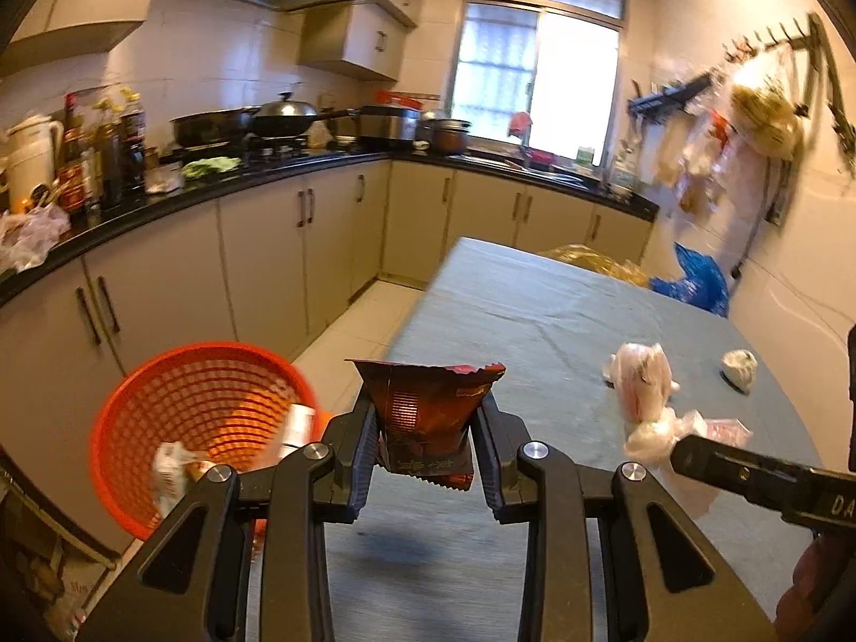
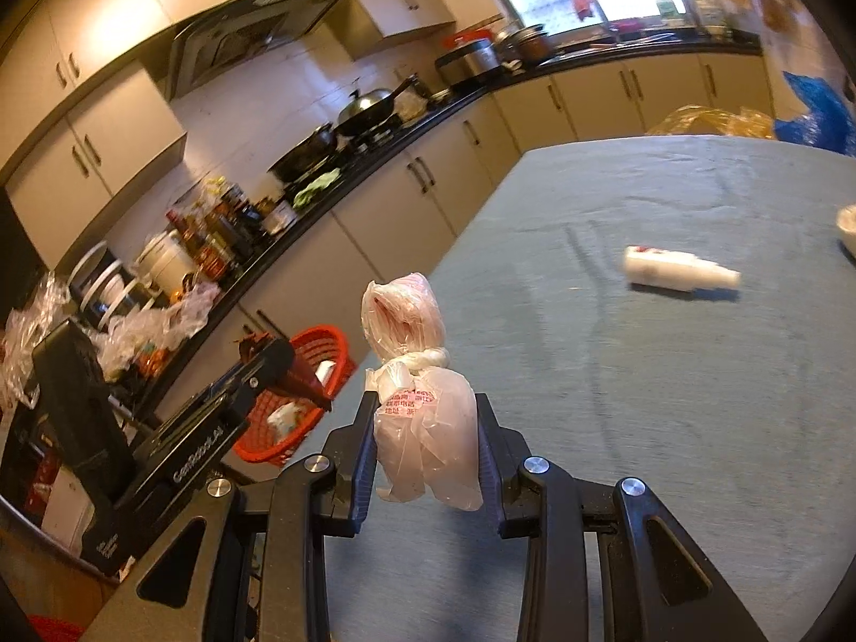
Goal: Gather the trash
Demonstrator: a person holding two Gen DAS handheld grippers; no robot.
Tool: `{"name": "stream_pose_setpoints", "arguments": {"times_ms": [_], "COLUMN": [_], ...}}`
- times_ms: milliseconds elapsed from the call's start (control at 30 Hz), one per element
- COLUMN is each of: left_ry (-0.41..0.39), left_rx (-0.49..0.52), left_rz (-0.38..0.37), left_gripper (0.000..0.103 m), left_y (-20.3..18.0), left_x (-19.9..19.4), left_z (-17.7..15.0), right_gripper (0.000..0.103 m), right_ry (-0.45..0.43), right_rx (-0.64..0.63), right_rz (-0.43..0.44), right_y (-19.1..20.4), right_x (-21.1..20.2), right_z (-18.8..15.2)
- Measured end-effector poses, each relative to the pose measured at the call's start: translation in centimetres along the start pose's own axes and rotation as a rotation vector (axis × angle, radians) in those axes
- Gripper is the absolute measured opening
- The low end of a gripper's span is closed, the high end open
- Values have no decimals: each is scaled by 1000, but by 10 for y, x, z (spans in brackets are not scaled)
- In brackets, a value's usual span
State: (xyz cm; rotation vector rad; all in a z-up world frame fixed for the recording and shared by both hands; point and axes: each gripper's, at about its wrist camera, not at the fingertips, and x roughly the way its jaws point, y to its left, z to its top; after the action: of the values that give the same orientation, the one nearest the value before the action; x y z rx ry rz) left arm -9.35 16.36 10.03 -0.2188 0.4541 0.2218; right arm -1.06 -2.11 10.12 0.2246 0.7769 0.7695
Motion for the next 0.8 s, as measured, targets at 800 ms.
{"name": "stream_pose_setpoints", "arguments": {"times_ms": [800], "left_ry": [31], "left_rx": [-187], "left_rz": [233], "left_gripper": [32], "left_y": [150], "left_x": [-3], "left_z": [6], "right_gripper": [36], "right_ry": [140], "right_rx": [-177], "right_rz": [104], "right_y": [126], "right_x": [117], "right_z": [33]}}
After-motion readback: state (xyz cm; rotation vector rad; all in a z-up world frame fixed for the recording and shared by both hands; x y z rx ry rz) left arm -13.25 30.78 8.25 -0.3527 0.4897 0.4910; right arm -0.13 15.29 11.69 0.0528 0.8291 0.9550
